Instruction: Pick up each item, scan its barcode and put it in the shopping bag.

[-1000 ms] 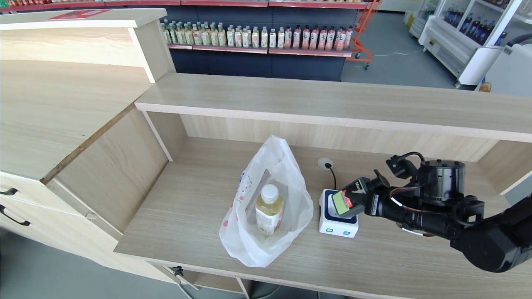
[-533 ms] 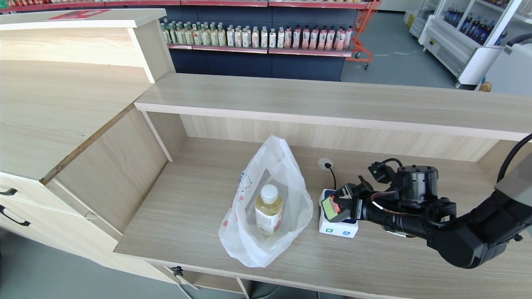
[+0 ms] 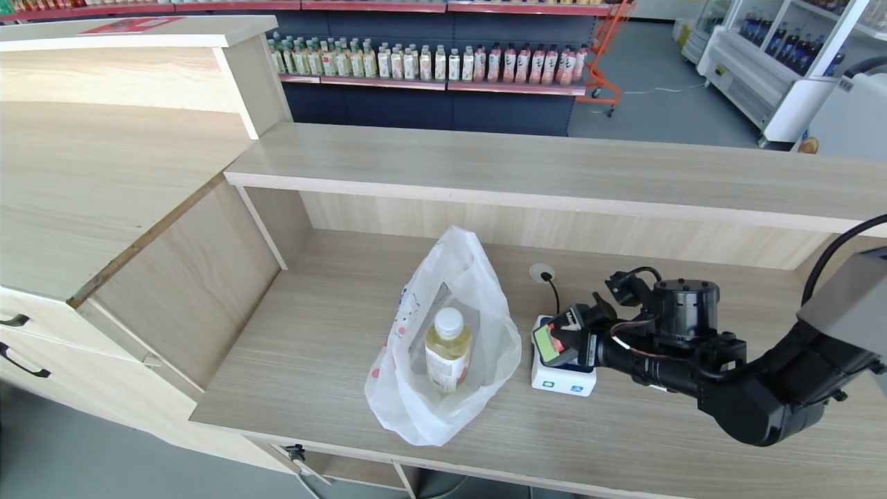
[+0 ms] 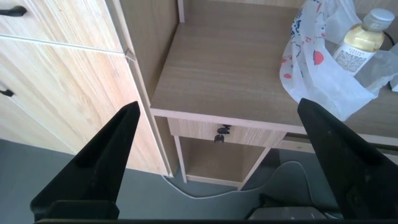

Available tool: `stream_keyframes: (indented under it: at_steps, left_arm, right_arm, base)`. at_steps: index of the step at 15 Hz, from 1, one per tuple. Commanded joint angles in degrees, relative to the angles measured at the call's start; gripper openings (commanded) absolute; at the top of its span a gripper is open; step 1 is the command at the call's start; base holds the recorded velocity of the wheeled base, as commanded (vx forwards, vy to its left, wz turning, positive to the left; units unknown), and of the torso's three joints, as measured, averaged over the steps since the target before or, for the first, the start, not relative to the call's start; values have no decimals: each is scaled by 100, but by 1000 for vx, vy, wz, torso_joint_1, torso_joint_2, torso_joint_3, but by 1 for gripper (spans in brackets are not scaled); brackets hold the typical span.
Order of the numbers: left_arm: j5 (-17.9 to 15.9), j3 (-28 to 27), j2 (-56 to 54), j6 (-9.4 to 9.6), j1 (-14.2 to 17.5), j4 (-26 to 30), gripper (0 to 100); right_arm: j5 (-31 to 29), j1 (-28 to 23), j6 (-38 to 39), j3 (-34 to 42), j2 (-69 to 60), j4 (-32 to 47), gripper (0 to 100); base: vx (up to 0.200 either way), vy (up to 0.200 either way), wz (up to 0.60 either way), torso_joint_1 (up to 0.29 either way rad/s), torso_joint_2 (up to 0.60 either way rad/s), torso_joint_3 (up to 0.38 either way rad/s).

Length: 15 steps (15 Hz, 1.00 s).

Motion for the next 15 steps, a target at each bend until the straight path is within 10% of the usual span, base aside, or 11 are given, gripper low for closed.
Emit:
stream_keyframes:
  at_steps: [1,15]
  left_arm:
    - [-4,1,-2,-1,0,-1,100]
    - [-4,1,-2,-1,0,-1,100]
  right_arm:
    - [15,-4,8,-15,-45,18,0]
    - [32,189,228,-50,-1311,800,0]
  base:
    - [0,0,0,0,0,0]
    - [0,43,0,0,0,1]
